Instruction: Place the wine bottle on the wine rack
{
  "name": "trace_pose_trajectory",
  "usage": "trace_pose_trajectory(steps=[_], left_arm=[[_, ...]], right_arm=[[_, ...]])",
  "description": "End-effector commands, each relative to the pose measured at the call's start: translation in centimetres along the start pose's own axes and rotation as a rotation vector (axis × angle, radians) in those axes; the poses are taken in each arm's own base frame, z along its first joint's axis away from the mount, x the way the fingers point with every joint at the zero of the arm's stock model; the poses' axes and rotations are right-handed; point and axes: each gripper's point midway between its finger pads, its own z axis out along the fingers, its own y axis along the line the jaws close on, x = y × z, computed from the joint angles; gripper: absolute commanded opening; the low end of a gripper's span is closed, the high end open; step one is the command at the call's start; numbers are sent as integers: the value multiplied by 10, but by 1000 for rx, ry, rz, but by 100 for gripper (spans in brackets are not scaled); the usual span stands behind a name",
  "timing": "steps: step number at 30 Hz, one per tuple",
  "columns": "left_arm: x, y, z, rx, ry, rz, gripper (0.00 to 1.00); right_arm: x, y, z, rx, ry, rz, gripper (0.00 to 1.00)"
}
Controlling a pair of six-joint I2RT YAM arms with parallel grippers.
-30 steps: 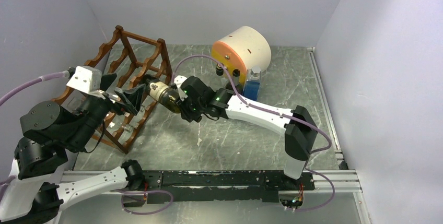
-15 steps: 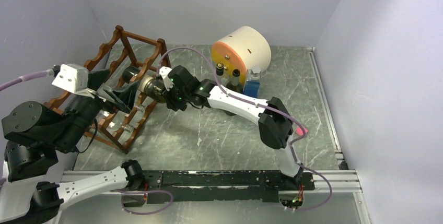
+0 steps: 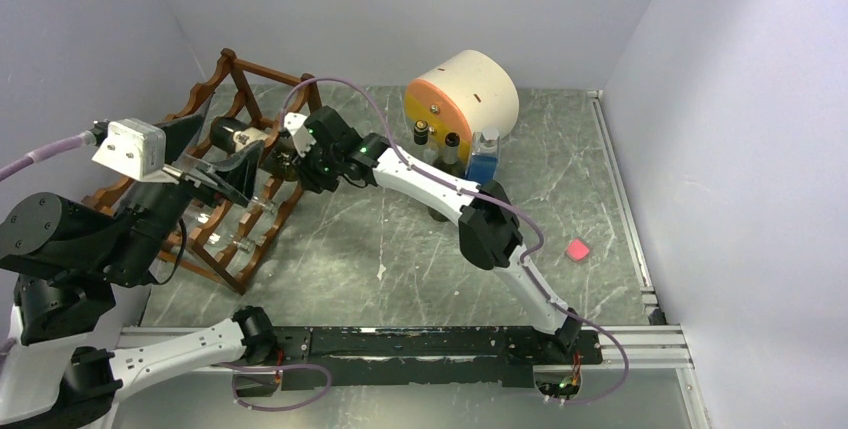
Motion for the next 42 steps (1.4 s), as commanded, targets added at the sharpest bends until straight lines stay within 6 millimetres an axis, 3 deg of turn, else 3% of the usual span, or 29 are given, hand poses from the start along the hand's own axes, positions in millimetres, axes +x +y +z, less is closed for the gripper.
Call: trace_pose_trajectory(steps=[1, 11, 19, 26, 35, 37, 42], left_arm=[[-11, -4, 13, -5, -49, 54, 98], [-1, -10, 31, -48, -37, 59, 100], [8, -14, 45, -100, -13, 25, 99], [7, -14, 54, -143, -49, -8, 99], [39, -26, 90, -211, 120, 16, 99], [46, -24, 104, -189, 150, -15, 99], [75, 15, 134, -184, 255, -93, 99]], right_arm=[[-47, -12, -13, 29, -114, -80, 4], [-64, -17, -3, 66, -228, -31, 5], [-76, -16, 1, 55, -316, 0, 14], [-72, -10, -4, -13, -363, 36, 17], [-68, -11, -13, -35, -401, 59, 18], [-65, -10, -12, -39, -399, 54, 18], [-63, -10, -15, -36, -412, 59, 17]])
